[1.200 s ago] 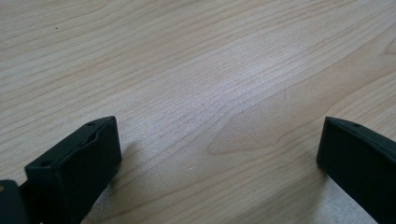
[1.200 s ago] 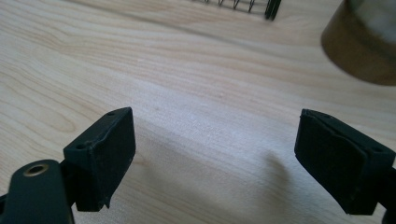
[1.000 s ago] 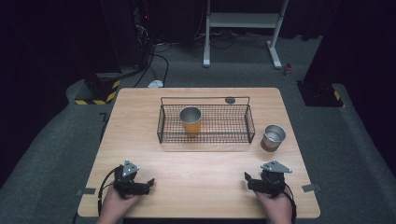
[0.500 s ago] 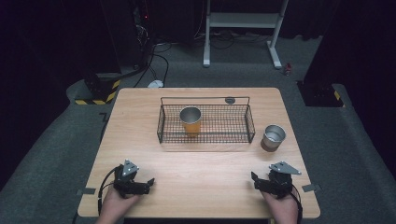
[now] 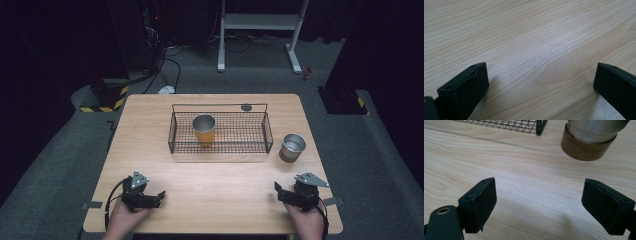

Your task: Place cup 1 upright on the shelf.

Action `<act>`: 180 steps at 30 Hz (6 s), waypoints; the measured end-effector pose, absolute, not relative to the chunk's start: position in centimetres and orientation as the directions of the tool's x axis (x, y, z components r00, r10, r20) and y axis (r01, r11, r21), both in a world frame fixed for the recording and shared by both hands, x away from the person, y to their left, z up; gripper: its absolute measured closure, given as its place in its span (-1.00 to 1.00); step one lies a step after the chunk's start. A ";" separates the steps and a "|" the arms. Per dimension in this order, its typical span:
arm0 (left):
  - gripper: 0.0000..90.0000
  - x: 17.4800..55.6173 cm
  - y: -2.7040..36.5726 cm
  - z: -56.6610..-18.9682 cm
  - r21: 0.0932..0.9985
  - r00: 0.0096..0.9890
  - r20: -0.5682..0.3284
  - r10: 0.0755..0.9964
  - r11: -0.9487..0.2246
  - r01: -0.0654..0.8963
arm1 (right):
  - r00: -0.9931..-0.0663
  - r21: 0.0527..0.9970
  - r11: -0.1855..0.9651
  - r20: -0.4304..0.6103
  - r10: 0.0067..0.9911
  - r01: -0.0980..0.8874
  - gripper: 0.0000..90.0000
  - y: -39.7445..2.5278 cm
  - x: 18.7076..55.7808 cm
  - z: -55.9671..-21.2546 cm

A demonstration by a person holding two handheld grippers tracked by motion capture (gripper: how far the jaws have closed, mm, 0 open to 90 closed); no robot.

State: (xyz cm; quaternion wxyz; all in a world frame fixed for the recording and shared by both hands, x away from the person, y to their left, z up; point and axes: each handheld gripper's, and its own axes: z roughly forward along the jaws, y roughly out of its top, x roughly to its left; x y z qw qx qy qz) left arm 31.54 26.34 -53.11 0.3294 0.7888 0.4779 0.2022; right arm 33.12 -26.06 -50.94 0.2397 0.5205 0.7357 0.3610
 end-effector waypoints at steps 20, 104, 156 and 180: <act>-0.99 31.5 26.3 -53.1 0.714 0.455 0.004 0.891 -0.321 0.623 | -0.320 0.791 0.195 0.001 0.947 0.579 -0.72 -27.3 33.4 -50.9; -1.00 33.0 28.1 -53.1 0.709 0.436 0.006 0.900 -0.311 0.632 | -0.100 0.800 0.029 0.039 0.994 0.599 -0.74 -26.8 43.1 -48.9; -0.99 33.0 28.0 -53.1 0.709 0.433 0.008 0.901 -0.311 0.633 | -0.102 0.838 0.026 0.035 0.994 0.544 -0.59 -26.5 43.3 -48.8; -1.00 33.0 28.1 -53.1 0.711 0.438 0.008 0.899 -0.313 0.630 | -0.159 0.872 0.070 0.008 0.987 0.484 -0.59 -25.2 39.2 -46.5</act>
